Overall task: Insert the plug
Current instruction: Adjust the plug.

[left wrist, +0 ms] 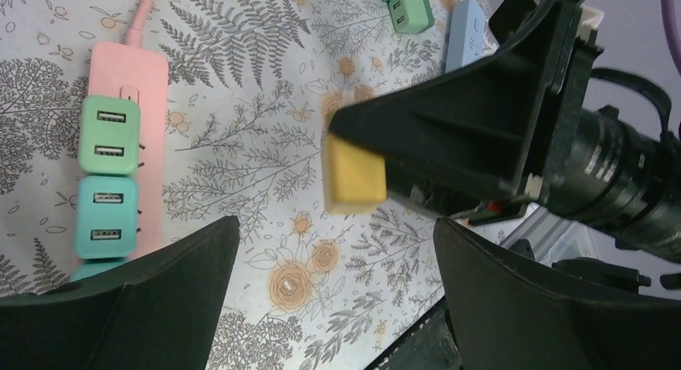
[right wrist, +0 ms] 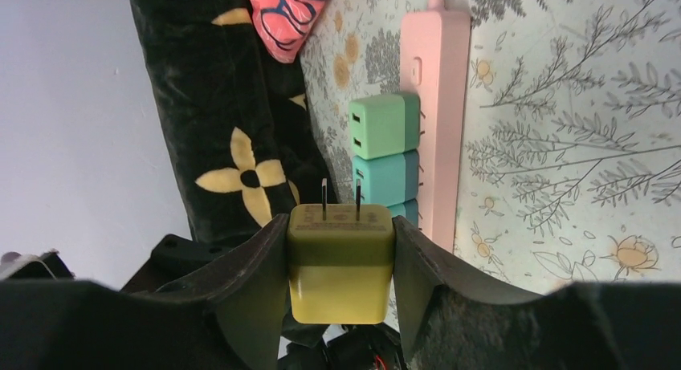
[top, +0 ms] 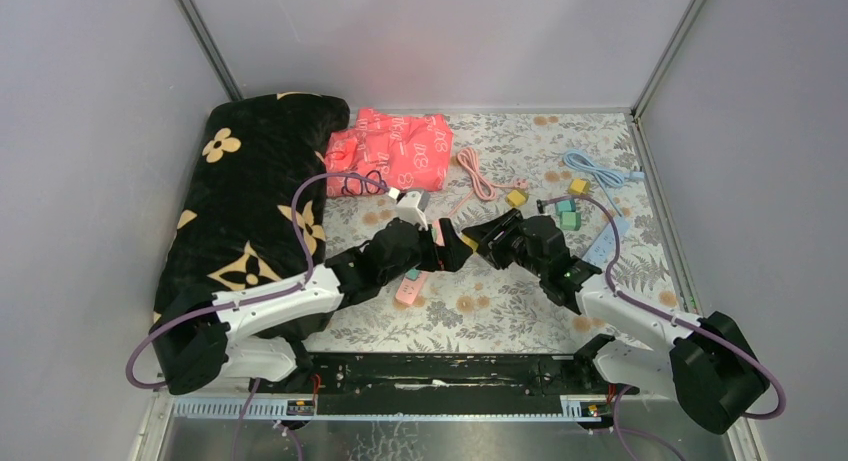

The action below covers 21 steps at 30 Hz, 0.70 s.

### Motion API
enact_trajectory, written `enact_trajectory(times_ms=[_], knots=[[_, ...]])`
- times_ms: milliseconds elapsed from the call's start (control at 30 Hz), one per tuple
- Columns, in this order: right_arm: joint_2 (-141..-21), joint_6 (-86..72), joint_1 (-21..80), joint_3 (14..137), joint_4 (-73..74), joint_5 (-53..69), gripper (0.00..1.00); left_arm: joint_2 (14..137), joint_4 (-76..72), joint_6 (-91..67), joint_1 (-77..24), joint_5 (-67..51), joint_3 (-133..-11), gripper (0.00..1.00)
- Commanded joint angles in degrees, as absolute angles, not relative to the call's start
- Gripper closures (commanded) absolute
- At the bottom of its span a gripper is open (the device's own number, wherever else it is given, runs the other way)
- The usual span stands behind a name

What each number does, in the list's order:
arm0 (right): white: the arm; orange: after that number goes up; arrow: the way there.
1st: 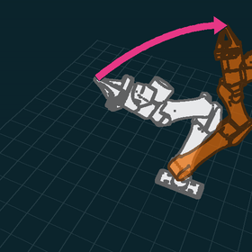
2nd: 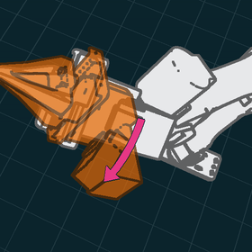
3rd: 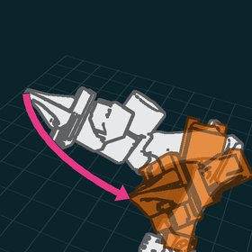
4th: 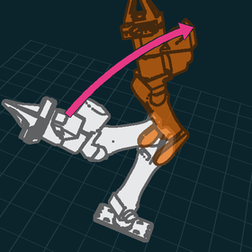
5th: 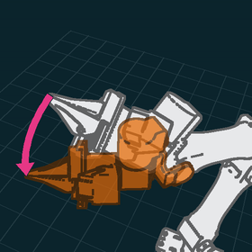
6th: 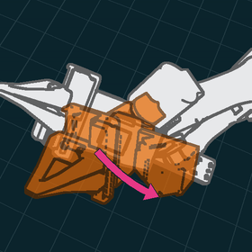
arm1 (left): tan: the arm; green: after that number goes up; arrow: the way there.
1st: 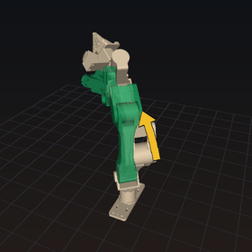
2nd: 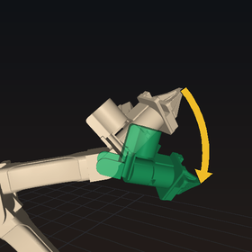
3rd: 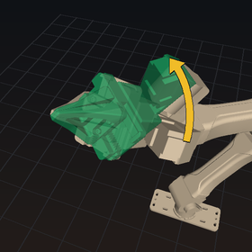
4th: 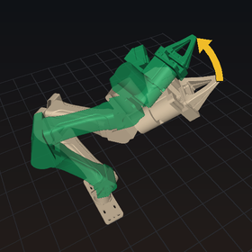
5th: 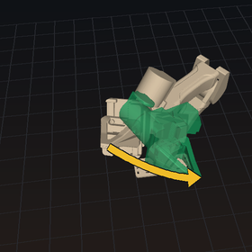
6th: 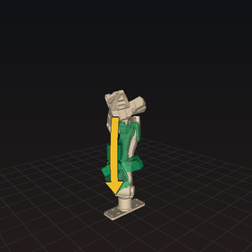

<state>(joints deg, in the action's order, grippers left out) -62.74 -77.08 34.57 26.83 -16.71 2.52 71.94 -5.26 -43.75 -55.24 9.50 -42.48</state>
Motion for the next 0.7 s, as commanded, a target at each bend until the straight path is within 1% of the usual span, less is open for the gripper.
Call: enact_trajectory(times_ms=[0,167,233,300,333,667], knots=[[-63.84,-79.50,37.84,29.18,-20.96,-1.41,0.82,72.71,-11.73,-42.45,-55.95,13.08,-42.88,0.04],[-64.74,-80.25,39.53,29.62,-21.66,-2.45,0.82,73.15,-13.67,-42.36,-56.52,16.29,-41.02,0.14],[-64.86,-80.89,39.96,29.47,-21.91,-2.69,0.82,73.21,-14.86,-42.03,-56.85,17.69,-39.99,0.22],[-64.88,-81.72,40.14,29.22,-22.29,-2.93,0.82,73.30,-16.23,-41.77,-57.28,18.24,-38.92,0.32],[-64.80,-82.07,40.21,29.12,-22.34,-3.09,0.82,73.36,-16.84,-41.75,-57.51,18.81,-38.34,0.34],[-64.43,-85.21,40.86,28.51,-22.78,-3.97,0.82,74.17,-23.26,-39.24,-60.74,24.02,-34.58,0.40]])
